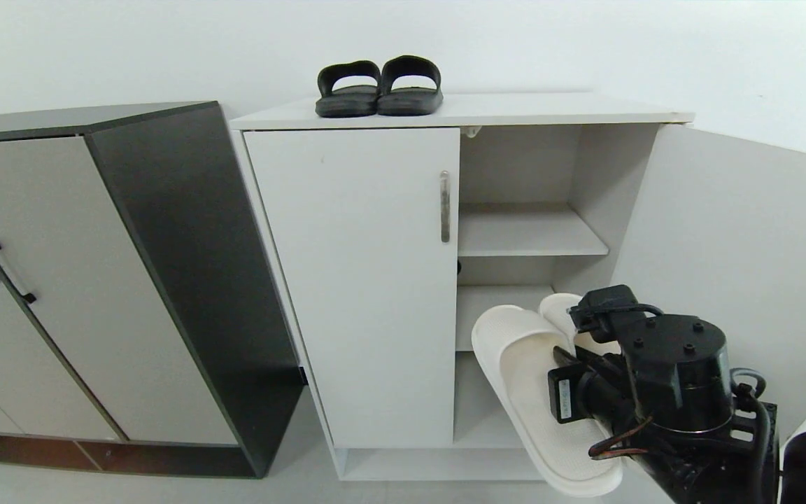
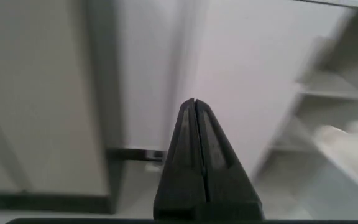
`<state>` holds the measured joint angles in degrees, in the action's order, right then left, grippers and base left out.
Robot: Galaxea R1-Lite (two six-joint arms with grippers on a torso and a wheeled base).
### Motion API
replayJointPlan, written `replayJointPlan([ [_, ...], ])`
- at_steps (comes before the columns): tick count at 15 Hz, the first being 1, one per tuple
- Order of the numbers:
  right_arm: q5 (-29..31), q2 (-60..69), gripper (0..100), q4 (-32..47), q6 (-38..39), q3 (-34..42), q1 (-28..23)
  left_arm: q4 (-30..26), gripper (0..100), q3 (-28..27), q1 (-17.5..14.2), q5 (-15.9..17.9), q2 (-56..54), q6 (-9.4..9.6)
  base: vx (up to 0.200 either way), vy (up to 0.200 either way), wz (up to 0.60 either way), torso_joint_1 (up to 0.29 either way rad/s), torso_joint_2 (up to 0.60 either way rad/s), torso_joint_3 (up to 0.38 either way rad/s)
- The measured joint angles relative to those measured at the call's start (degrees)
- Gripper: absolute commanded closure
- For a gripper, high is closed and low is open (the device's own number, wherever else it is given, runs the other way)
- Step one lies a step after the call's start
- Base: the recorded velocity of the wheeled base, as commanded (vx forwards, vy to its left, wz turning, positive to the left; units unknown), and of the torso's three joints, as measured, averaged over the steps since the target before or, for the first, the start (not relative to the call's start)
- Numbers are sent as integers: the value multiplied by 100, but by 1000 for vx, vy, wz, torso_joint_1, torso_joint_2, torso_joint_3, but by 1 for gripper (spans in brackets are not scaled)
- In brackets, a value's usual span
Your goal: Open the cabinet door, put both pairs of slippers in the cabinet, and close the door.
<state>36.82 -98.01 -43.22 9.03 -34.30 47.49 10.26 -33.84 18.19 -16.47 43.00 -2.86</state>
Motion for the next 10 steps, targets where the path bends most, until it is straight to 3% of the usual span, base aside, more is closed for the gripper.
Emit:
replayJointPlan([
  [3,0,-68,100,0,0,16,-9,-373,100,1359,-1748,-112,-1521,128,0,0,0,0,0,0],
  [5,-4,-74,100,-13,2,43,-17,-458,100,2111,-2303,301,-2406,333,0,0,0,0,0,0],
  [7,-9,-83,100,-22,7,57,-1,-468,100,2889,-2547,1491,-3156,689,0,0,0,0,0,0],
  [8,-12,-88,100,-17,7,73,0,-584,100,3132,-2604,2087,-3377,779,0,0,0,0,0,0],
  [10,-23,-89,100,-20,7,104,27,-786,100,3313,-2654,3217,-3622,973,0,0,0,0,0,0],
])
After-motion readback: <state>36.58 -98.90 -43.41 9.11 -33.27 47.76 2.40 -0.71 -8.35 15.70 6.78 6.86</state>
